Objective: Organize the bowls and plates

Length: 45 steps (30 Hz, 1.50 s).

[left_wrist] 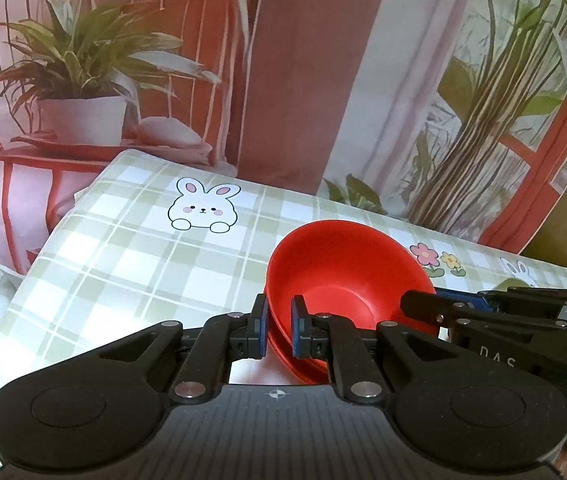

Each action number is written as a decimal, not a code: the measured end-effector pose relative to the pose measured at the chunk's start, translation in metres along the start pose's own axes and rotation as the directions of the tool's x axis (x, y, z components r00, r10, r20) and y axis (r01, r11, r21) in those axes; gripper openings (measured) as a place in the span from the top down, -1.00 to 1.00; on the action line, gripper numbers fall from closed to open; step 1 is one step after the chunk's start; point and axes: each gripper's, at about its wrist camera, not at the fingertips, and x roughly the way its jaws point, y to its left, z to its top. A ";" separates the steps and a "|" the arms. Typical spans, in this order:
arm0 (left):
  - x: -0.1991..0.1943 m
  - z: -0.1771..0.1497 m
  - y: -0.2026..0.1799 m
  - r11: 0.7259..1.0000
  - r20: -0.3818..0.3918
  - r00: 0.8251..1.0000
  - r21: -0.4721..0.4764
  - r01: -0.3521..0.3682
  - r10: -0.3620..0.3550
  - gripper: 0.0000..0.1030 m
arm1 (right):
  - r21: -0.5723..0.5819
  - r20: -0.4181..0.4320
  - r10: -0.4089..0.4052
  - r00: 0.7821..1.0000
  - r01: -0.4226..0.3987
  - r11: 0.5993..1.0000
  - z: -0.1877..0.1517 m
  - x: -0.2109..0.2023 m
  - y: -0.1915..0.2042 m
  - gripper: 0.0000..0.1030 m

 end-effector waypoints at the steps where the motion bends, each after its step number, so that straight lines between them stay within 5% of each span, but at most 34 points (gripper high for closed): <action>1: 0.000 0.000 0.000 1.000 0.000 1.000 0.002 -0.001 0.001 0.76 | -0.001 -0.001 0.000 1.000 0.000 1.000 0.000 0.000 0.000 0.79; 12: 0.003 -0.001 0.005 0.999 -0.004 0.999 -0.024 -0.033 0.033 0.75 | -0.001 -0.003 0.007 1.000 -0.007 1.000 -0.001 -0.002 0.000 0.69; 45: 0.032 -0.011 0.007 0.993 -0.050 0.999 -0.115 0.016 -0.021 0.65 | 0.022 -0.072 0.009 0.997 -0.007 1.000 0.000 0.022 -0.007 0.75</action>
